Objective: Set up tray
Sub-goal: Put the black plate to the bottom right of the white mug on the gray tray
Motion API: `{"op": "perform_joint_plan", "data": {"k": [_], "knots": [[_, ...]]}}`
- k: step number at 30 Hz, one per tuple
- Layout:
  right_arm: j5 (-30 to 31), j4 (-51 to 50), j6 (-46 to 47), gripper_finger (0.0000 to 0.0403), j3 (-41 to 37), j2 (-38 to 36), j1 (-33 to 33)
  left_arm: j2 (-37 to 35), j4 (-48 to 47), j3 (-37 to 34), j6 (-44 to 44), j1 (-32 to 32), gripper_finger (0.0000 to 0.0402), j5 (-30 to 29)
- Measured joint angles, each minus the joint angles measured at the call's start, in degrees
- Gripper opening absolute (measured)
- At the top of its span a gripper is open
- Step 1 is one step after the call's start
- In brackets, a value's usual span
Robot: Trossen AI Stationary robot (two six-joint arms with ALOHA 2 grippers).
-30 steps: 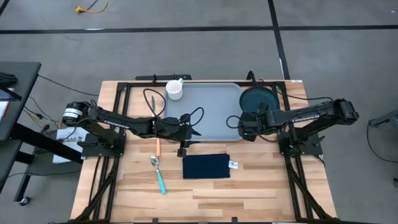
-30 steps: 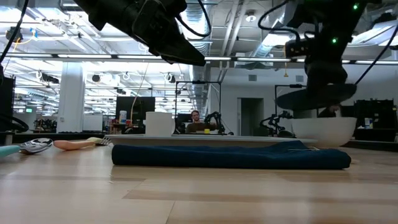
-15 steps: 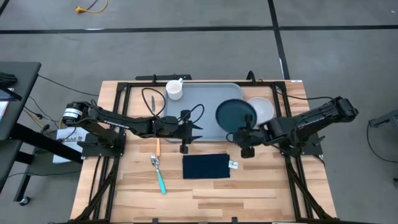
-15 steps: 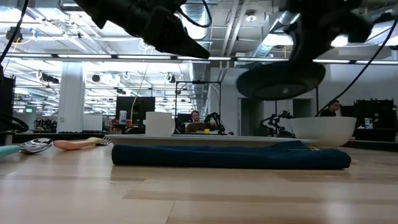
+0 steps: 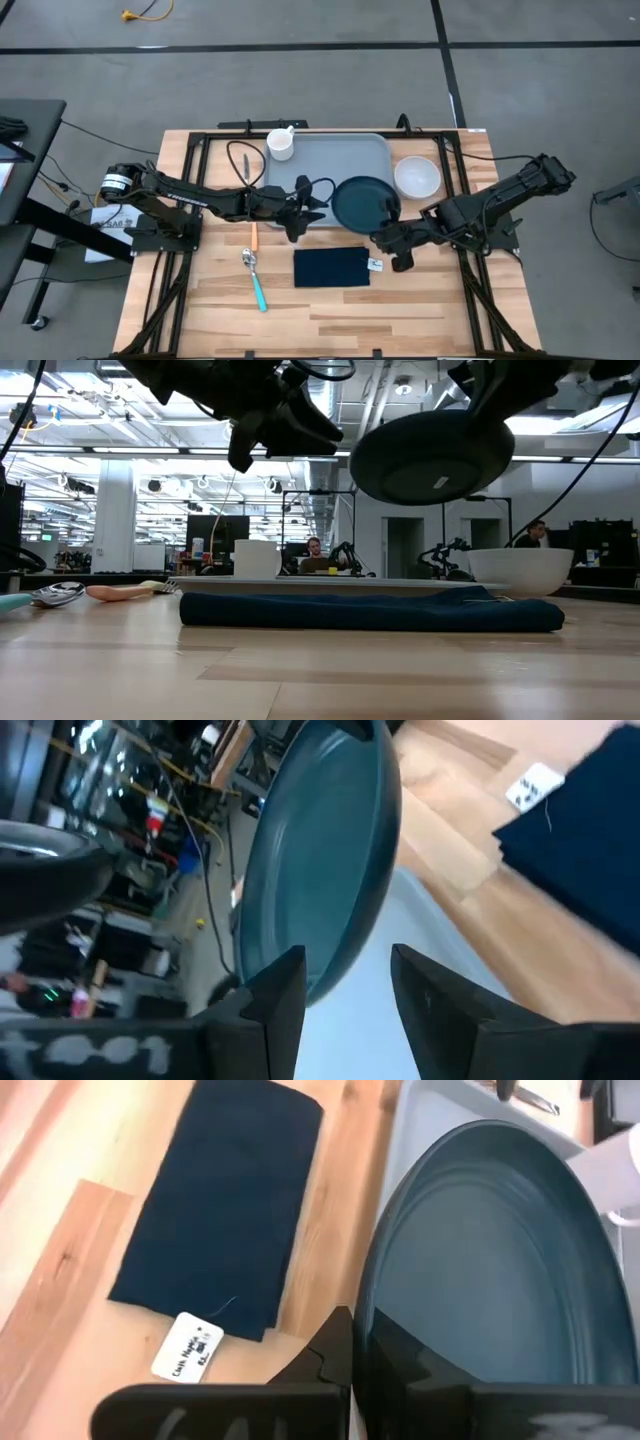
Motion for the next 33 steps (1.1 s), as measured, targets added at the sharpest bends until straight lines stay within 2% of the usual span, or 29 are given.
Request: {"op": "perform_joint_plan", "data": {"k": [16, 27, 30, 33], "knots": [[-1.1, 5.2, -5.5, 0.0000, 0.0, 0.0, 0.0, 0.0, 0.9, 0.0, 1.8, 0.0, 0.0139, 0.0], [-2.3, 5.4, -5.5, 0.0000, 0.0, 0.0, 0.0, 0.0, 0.6, 0.0, 2.0, 0.0, 0.0138, 1.1], [-2.3, 5.4, -5.5, 0.0000, 0.0, 0.0, 0.0, 0.0, 0.6, 0.0, 2.2, 0.0, 0.0124, 2.4], [-2.3, 5.4, -5.5, 0.0000, 0.0, 0.0, 0.0, 0.0, 0.2, 0.0, 2.2, 0.0, 0.0094, 3.1]]}}
